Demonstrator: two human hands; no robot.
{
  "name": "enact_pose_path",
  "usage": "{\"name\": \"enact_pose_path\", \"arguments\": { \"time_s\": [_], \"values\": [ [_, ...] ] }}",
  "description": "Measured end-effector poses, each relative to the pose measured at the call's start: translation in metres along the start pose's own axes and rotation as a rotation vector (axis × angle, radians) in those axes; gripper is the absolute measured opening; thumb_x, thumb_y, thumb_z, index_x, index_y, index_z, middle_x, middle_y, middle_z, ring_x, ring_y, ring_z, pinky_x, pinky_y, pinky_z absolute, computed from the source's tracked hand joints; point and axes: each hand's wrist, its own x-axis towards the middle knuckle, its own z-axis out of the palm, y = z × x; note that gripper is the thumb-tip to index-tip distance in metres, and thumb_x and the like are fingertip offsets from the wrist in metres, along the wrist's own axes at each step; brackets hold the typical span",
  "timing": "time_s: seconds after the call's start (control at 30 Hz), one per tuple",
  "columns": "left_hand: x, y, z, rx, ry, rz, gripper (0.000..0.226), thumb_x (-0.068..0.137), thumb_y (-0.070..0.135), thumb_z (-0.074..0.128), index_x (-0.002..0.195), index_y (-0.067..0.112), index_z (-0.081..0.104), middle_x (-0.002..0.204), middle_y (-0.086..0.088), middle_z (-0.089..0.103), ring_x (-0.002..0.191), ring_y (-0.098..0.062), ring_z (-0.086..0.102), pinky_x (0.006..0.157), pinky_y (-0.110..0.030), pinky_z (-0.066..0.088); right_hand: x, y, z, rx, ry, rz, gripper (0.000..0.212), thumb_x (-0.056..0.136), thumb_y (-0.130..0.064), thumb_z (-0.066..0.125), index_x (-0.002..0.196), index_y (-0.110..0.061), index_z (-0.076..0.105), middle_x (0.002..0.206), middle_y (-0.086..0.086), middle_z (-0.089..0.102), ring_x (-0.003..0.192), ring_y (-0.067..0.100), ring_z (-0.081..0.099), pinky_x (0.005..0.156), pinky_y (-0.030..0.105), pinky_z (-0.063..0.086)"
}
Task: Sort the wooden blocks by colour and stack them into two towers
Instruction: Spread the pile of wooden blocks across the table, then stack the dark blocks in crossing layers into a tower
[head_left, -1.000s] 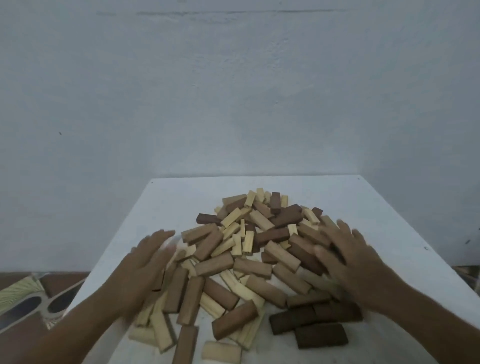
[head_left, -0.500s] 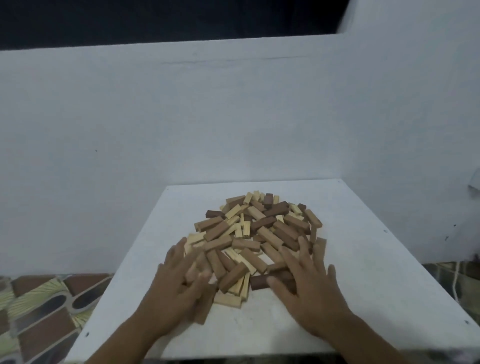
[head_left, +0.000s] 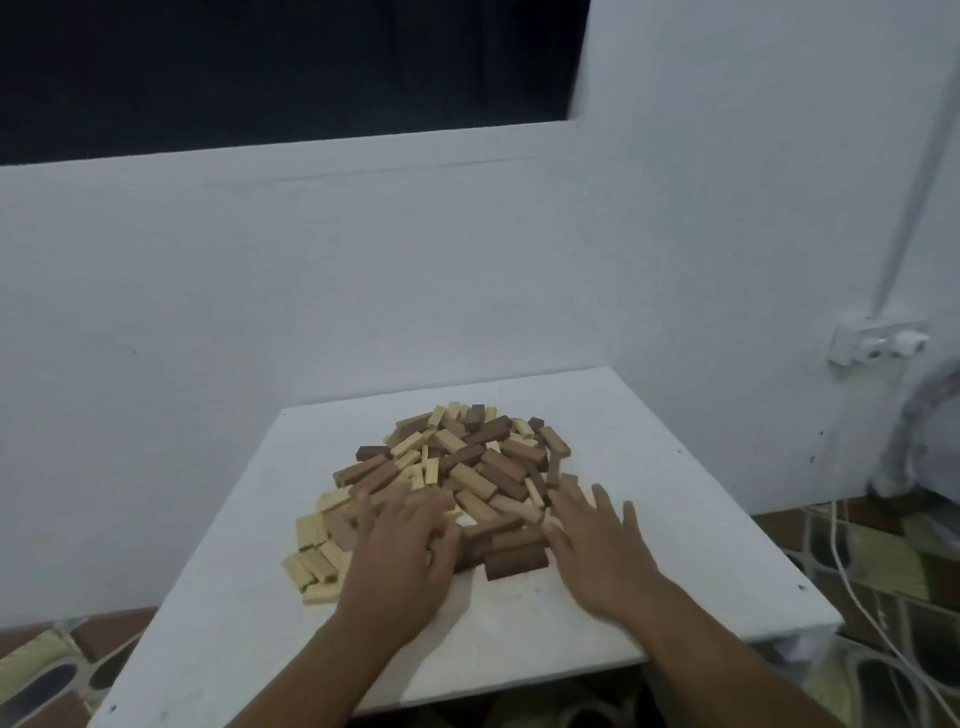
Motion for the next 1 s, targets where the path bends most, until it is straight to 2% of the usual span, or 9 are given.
{"name": "enact_pose_path", "arguments": {
  "time_s": [0.07, 0.13, 0.3, 0.4, 0.5, 0.67, 0.77, 0.83, 1.0],
  "values": [
    [0.015, 0.029, 0.007, -0.013, -0.04, 0.049, 0.019, 0.096, 0.037, 0.046, 0.102, 0.038, 0.064, 0.097, 0.022, 0.063, 0.1, -0.001, 0.055, 0.118, -0.045, 0.024, 0.001, 0.018, -0.008, -0.02, -0.005, 0.012, 0.048, 0.105, -0.042, 0.018, 0.151, -0.029, 0.024, 0.16, -0.008, 0.026, 0.151, 0.027, 0.012, 0.122, 0.053, 0.002],
    [0.03, 0.053, 0.02, -0.047, -0.062, 0.067, 0.019, 0.095, 0.033, 0.047, 0.096, 0.036, 0.066, 0.086, 0.02, 0.063, 0.086, -0.002, 0.054, 0.103, -0.036, 0.04, -0.002, 0.032, -0.018, -0.007, 0.055, 0.019, 0.037, 0.104, -0.042, 0.027, 0.137, -0.03, 0.039, 0.142, -0.013, 0.048, 0.146, 0.023, 0.026, 0.122, 0.052, 0.003],
    [0.073, 0.104, 0.062, 0.171, -0.188, -0.027, 0.039, 0.095, 0.041, 0.04, 0.134, 0.038, 0.049, 0.134, 0.015, 0.047, 0.129, -0.016, 0.036, 0.108, -0.049, 0.029, -0.022, 0.072, -0.041, 0.039, 0.16, 0.046, 0.014, 0.099, -0.04, 0.046, 0.111, -0.036, 0.05, 0.094, -0.022, 0.053, 0.113, 0.008, 0.051, 0.122, 0.049, 0.003],
    [0.091, 0.119, 0.081, 0.211, -0.258, -0.099, 0.048, 0.094, 0.041, 0.042, 0.142, 0.034, 0.042, 0.139, 0.009, 0.044, 0.132, -0.022, 0.03, 0.109, -0.048, 0.029, -0.032, 0.094, -0.05, 0.036, 0.181, 0.046, 0.014, 0.099, -0.039, 0.047, 0.109, -0.034, 0.054, 0.095, -0.017, 0.061, 0.11, 0.007, 0.052, 0.121, 0.047, 0.003],
    [0.094, 0.131, 0.094, 0.125, -0.149, -0.118, 0.016, 0.091, 0.027, 0.047, 0.098, 0.028, 0.062, 0.105, 0.01, 0.06, 0.114, -0.017, 0.047, 0.1, -0.041, 0.035, -0.037, 0.109, -0.053, 0.071, 0.177, 0.033, 0.01, 0.099, -0.035, 0.047, 0.108, -0.036, 0.05, 0.087, -0.018, 0.053, 0.105, 0.005, 0.052, 0.122, 0.047, 0.005],
    [0.09, 0.139, 0.104, -0.227, -0.05, 0.028, 0.026, 0.081, -0.001, 0.051, 0.075, 0.02, 0.065, 0.076, 0.008, 0.068, 0.078, -0.01, 0.065, 0.079, -0.031, 0.051, -0.033, 0.112, -0.051, 0.08, 0.193, 0.001, 0.015, 0.098, -0.028, 0.047, 0.111, -0.034, 0.051, 0.09, -0.017, 0.055, 0.105, 0.007, 0.052, 0.122, 0.043, 0.003],
    [0.085, 0.144, 0.103, -0.405, -0.005, 0.019, 0.037, 0.082, -0.008, 0.056, 0.098, 0.02, 0.074, 0.092, 0.013, 0.073, 0.08, -0.002, 0.067, 0.078, -0.015, 0.053, -0.024, 0.111, -0.048, 0.047, 0.203, 0.012, 0.017, 0.099, -0.024, 0.045, 0.11, -0.035, 0.053, 0.092, -0.013, 0.063, 0.102, 0.009, 0.054, 0.122, 0.044, 0.006],
    [0.081, 0.144, 0.101, -0.41, 0.077, 0.002, 0.04, 0.085, 0.0, 0.06, 0.118, 0.021, 0.069, 0.104, 0.01, 0.07, 0.093, -0.004, 0.065, 0.086, -0.021, 0.053, -0.019, 0.11, -0.045, 0.053, 0.22, 0.026, 0.02, 0.099, -0.025, 0.046, 0.113, -0.037, 0.054, 0.095, -0.014, 0.064, 0.104, 0.009, 0.054, 0.123, 0.044, 0.007],
    [0.074, 0.118, 0.087, 0.081, -0.006, -0.237, 0.038, 0.091, 0.021, 0.05, 0.126, 0.035, 0.06, 0.13, 0.015, 0.054, 0.127, -0.012, 0.042, 0.106, -0.034, 0.024, -0.012, 0.096, -0.047, 0.0, 0.159, -0.002, 0.033, 0.102, -0.041, 0.043, 0.135, -0.038, 0.048, 0.132, -0.02, 0.055, 0.124, 0.012, 0.049, 0.122, 0.052, 0.0]
  ]
}}
